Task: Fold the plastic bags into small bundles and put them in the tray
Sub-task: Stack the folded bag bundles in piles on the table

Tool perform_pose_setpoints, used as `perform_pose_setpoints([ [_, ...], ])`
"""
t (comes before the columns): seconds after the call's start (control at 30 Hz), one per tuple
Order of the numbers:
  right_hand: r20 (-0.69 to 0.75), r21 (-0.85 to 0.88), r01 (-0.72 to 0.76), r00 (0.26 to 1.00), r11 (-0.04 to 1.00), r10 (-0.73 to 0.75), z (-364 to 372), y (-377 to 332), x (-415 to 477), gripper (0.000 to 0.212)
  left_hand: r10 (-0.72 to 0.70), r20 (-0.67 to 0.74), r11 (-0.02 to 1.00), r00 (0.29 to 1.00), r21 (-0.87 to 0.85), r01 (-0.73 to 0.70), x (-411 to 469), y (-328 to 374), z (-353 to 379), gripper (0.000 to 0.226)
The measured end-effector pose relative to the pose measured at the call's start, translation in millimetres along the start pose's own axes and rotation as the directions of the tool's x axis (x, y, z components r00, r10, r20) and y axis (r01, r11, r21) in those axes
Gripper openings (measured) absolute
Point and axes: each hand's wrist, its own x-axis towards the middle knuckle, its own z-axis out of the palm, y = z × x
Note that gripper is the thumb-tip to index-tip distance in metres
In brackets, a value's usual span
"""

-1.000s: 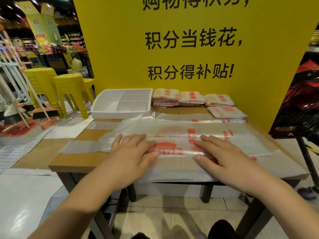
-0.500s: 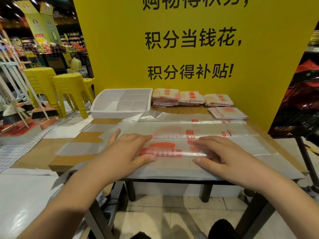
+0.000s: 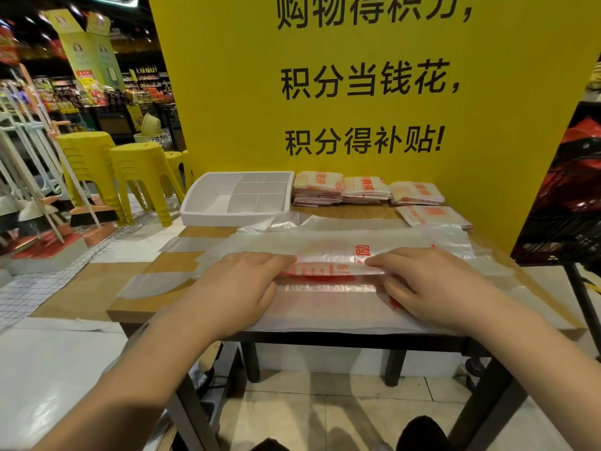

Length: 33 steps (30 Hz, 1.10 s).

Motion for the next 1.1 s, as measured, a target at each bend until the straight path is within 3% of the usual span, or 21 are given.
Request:
perform_pose_setpoints([
  [0.17,-0.03,0.023,0.043,0.999,0.999,-0.042,-10.1,-6.4,-27.0,0.042,0.09,-0.044,0.995,0.995,0.046,-0.088,-27.2,-1.2,-6.5,0.062],
  [0.23,0.021,0.06,0.055,0.998,0.997,-0.057,-13.2,-10.2,-42.1,0.045,0.121,-0.098,0.992,0.988,0.043,-0.117,-43.3,1.7,-10.4,0.052],
  [0.43,0.121,0.093,0.037,0.991,0.995,-0.049,-26.9,-8.1,-40.7,0.048,0.083,0.052,0.993,0.995,-0.092,-0.078,-38.6,-1.7,-21.6,0.048],
  [0.57,0.238,0.162,-0.005,0.971,0.987,-0.035,-44.0,2.0,-14.4,0.051,0.074,0.192,0.984,0.979,-0.174,-0.04,-4.5,-18.8,-34.0,0.03],
  [0.7,0.277,0.127,-0.074,0.96,0.989,0.036,-47.9,15.0,19.0,0.052,-0.002,0.227,0.977,0.974,-0.207,0.05,30.7,-34.2,-47.2,0.037],
  [0.87,0.167,-0.104,-0.095,0.98,0.99,0.111,-32.2,25.5,28.1,0.069,-0.153,0.222,0.982,0.963,-0.078,0.174,34.3,-58.9,-42.4,0.04],
  [1.0,0.172,-0.075,-0.12,0.976,0.99,0.131,-14.1,26.7,17.9,0.067,-0.197,0.162,0.978,0.967,0.098,0.182,21.7,-68.9,-21.8,0.041],
  [1.1,0.163,-0.046,-0.135,0.977,0.99,0.14,-6.0,25.2,12.1,0.062,-0.292,0.081,0.94,0.953,0.211,0.27,15.9,-74.7,-14.2,0.048],
])
